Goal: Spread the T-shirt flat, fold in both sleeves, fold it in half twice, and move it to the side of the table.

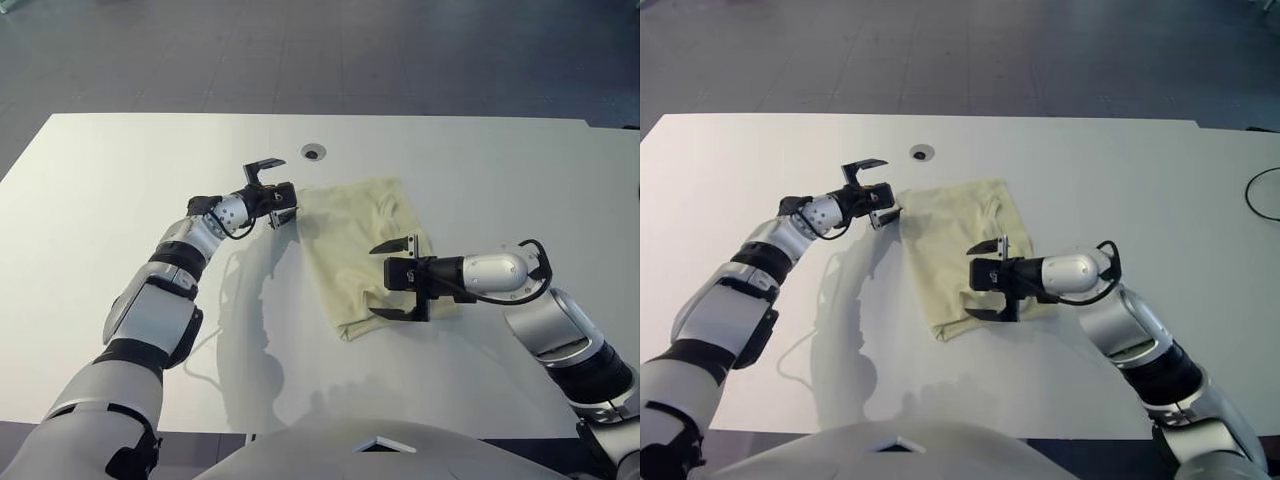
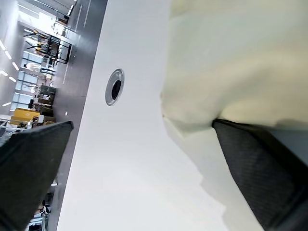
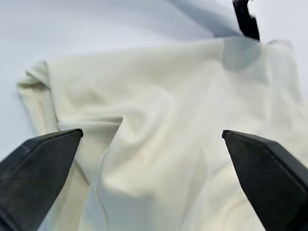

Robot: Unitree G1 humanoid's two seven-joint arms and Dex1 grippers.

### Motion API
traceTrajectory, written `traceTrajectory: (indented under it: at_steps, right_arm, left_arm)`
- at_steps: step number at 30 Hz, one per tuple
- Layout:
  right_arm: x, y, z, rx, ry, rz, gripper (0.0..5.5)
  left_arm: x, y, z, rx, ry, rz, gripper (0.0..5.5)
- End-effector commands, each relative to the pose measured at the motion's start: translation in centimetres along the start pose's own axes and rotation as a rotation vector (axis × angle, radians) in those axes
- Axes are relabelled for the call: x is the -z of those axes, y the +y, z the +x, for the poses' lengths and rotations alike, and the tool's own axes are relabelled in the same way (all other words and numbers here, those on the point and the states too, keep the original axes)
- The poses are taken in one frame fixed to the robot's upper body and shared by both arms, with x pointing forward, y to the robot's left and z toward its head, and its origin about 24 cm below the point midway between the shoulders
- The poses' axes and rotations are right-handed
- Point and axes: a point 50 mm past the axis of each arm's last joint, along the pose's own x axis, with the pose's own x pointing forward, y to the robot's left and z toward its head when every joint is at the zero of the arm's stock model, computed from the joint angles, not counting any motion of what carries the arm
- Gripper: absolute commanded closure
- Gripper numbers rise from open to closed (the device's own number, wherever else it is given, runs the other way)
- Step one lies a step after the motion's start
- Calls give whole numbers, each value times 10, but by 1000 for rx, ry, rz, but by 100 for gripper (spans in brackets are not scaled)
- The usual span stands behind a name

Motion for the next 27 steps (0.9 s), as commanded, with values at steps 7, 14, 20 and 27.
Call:
traceTrajectory:
  at_steps: [7, 14, 20, 27]
  right_arm:
    - [-10, -7, -9, 30, -39, -167, 12]
    - [-3, -5, -20, 84, -29, -194, 12]
    - [15, -32, -46, 282, -13, -69, 12]
    - [60, -18, -46, 226, 166, -97, 12]
  left_arm:
    - [-21, 52, -26, -232, -255, -1, 10]
    - [-41, 1, -42, -41, -351, -227, 10]
    - [-38, -36, -38, 80, -215, -263, 10]
    - [-21, -53, -25, 165, -78, -151, 10]
